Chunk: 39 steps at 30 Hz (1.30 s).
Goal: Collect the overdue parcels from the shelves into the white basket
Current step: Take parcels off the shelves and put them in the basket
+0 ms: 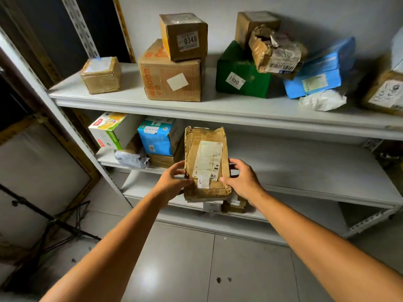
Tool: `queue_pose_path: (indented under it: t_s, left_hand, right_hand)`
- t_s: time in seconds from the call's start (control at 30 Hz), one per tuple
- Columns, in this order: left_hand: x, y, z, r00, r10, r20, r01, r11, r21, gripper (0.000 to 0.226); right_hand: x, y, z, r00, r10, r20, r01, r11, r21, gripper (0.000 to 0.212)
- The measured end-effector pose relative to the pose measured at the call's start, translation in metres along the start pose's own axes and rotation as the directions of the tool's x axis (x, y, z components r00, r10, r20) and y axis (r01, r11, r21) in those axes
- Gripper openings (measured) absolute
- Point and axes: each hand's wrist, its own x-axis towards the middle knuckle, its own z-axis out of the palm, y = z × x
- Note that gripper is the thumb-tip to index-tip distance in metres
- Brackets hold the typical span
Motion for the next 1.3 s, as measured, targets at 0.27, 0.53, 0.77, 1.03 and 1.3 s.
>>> queue_pose_path:
  t_s: [0.27,0.53,0.77,1.03,1.3]
  left_hand:
    - [-0.033,0.019,-0.007,0.996,0.018,-0.086,-0.015,0.999,0.037,0.068]
    - [-0.036,0.047,-0.017,0.996,0.020,-0.083,-0.006,0.986,0.166,0.068]
    - [-0.031,0.054,-0.019,0.990,0.049,-0.131,-0.019,0.974,0.225,0.079]
    - [-0.037,0.053,-0.020,0.988,0.057,-0.147,-0.020,0.970,0.241,0.080]
    - [-0.043,0.050,-0.035,0.992,0.023,-0.122,-0.005,0.988,0.153,0.069]
  right_hand:
    - [-0.007,-0.027,-0.007,0.995,-0.083,0.063,0.086,0.995,-0.050,0.065]
    - [0.001,-0.042,-0.001,0.995,-0.058,0.081,0.056,0.998,0.026,0.064]
    - [0.005,-0.048,0.001,0.993,-0.032,0.109,0.021,0.994,0.103,0.066]
    - [0.003,-0.050,0.004,0.992,-0.052,0.118,0.038,0.992,0.120,0.065]
    - [0.002,-0.057,0.011,0.990,-0.103,0.097,0.094,0.992,0.087,0.063]
